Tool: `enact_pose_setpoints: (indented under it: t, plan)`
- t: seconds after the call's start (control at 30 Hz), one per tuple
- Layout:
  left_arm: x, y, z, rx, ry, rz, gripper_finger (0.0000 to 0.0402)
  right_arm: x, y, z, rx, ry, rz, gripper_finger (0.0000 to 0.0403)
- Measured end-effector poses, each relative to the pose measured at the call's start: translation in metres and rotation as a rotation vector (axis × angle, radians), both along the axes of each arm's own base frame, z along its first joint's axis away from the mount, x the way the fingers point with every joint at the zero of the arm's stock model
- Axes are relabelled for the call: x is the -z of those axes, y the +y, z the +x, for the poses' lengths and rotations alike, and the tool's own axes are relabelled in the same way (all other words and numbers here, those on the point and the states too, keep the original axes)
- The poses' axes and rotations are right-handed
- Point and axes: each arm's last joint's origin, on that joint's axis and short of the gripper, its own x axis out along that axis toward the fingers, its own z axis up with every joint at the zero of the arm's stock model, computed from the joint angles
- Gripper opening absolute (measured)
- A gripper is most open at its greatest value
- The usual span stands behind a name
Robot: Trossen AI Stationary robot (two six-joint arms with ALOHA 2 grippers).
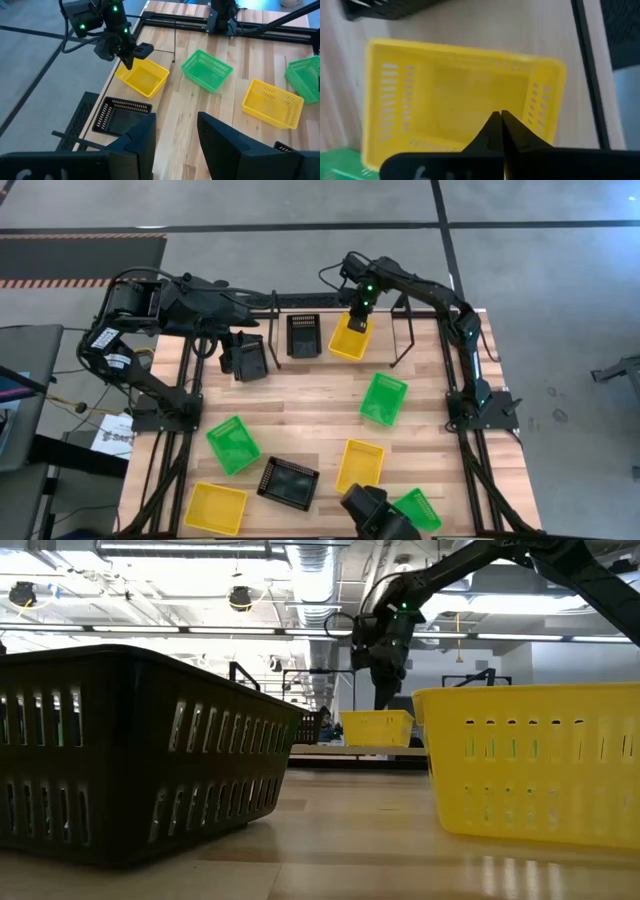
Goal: Stack baskets on shelf by color
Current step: Adjust the yellow bin on the shelf
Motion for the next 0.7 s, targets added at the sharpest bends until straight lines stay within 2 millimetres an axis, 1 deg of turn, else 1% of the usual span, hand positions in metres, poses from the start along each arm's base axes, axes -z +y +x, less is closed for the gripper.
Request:
enact_pose_setpoints:
  t: [0.17, 0.27, 0.33, 0.4, 0.6, 0.7]
  plan:
    - [0.0, 0.0, 0.0, -0.004, -0.002, -0.004, 0.0132, -0.014, 0.001, 0.004, 0.008, -0.022, -0.031, 0.0006]
    - [0.0, 0.0, 0.0, -0.01, -0.004, -0.011, 0.0132, -0.022, -0.002, 0.004, 0.038, -0.01, -0.085, 0.0029]
    - [0.0, 0.0, 0.0, -0.012, -0.005, -0.014, 0.0132, -0.025, -0.003, 0.004, 0.055, 0.026, -0.151, 0.0054]
    - [0.0, 0.0, 0.0, -0.012, -0.005, -0.014, 0.0132, -0.026, -0.003, 0.004, 0.066, 0.043, -0.17, 0.0084]
    - [0.0, 0.0, 0.0, -0.012, -0.005, -0.014, 0.0132, -0.022, -0.006, 0.001, 0.089, 0.008, -0.092, 0.0181]
    - [0.0, 0.0, 0.0, -0.014, -0.006, -0.016, 0.0132, -0.017, -0.009, 0.001, 0.086, 0.004, -0.072, 0.0214]
